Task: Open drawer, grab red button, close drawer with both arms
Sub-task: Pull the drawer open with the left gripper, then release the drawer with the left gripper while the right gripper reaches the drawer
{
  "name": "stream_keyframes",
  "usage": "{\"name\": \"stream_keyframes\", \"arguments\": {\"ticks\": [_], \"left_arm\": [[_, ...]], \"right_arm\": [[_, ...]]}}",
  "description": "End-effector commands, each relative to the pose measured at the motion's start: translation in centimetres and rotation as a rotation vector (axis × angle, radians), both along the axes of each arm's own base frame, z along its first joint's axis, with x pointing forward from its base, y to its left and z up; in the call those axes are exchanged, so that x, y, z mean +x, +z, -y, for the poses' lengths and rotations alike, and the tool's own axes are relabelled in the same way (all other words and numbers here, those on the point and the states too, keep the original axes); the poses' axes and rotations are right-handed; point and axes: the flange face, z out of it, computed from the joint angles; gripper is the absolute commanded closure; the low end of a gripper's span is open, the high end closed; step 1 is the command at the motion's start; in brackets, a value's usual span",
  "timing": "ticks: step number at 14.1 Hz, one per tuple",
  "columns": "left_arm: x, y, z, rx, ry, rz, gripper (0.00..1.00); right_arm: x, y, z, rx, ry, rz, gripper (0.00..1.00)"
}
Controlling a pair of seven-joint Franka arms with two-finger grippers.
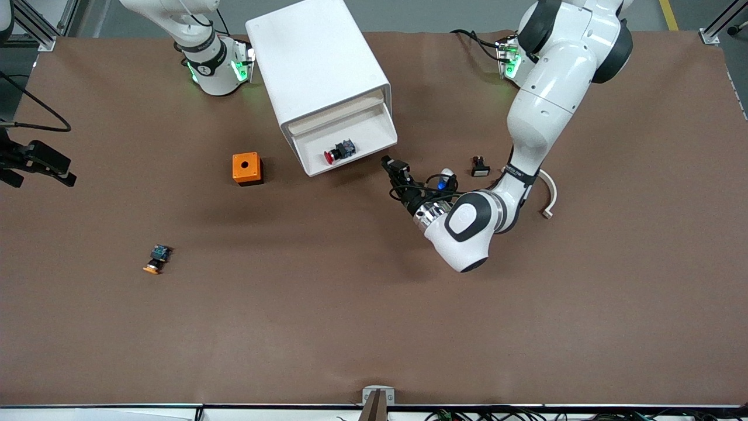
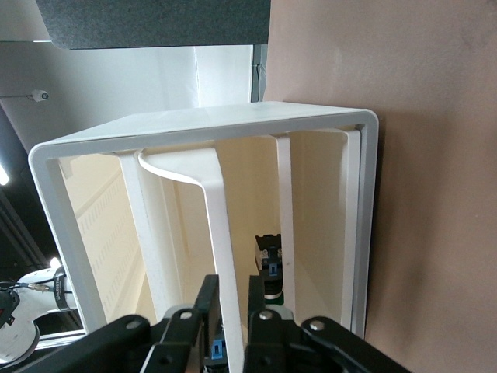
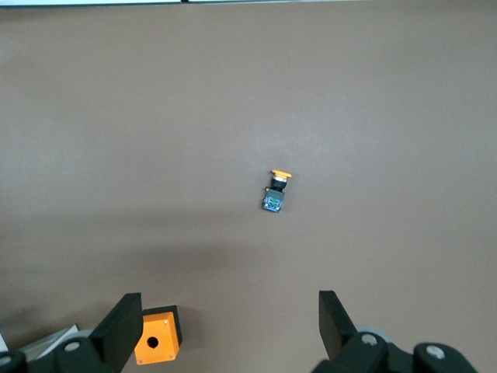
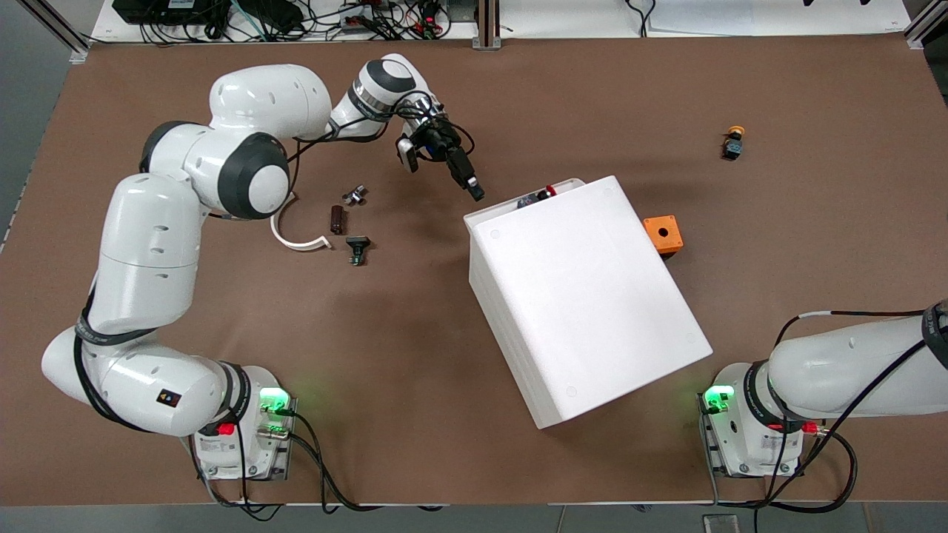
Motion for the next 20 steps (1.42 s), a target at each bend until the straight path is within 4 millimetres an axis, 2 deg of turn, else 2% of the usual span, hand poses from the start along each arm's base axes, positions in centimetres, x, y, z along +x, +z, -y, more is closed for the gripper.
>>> {"name": "stream_keyframes", "arguments": {"ticks": [1,4,6,7,9,13,14,18,20], "left_arm": [[0.1,0.6,0.5,-0.026,0.015,0.005,0.53],[0.9,1.1,-0.3,-0.126,0.009,0.077,0.22],[2.1,1.7,-1.5,-0.261,-0.009,0.196,0.13],[3.1,2.8,-2.2,-0.34,-0.027,0.29,0.08],[4.7,4.1,-4.1,-0.467,-0.069,0.453,0.05],[6.6,8.0,-5.3,-0.677,-0.293,0.771,0.01],[7.6,8.8,-6.2,-0.678,-0.328,0.834,0.01],[9.8,12.0,-7.2,-0.672,-0.512,1.099,0.01],[10.6,14.4,-7.5,-0.662,-0.584,1.212,0.01]], "right_arm": [[1.4,-2.2,-3.6,-0.004,-0.125,-0.034,0.0],[1.2,-3.9,-5.3,-0.008,-0.191,-0.074,0.0],[1.1,-5.9,-7.2,0.046,-0.184,-0.168,0.0],[1.0,-6.4,-8.6,0.074,-0.223,-0.186,0.0],[1.1,-8.1,-12.9,0.065,-0.364,-0.221,0.0],[-0.5,-10.7,-20.2,0.049,-0.58,-0.286,0.0],[-1.0,-11.1,-21.9,0.057,-0.635,-0.298,0.0],[-3.8,-14.2,-28.1,0.032,-0.774,-0.319,0.0],[-5.4,-15.6,-31.2,0.019,-0.828,-0.315,0.0]]}}
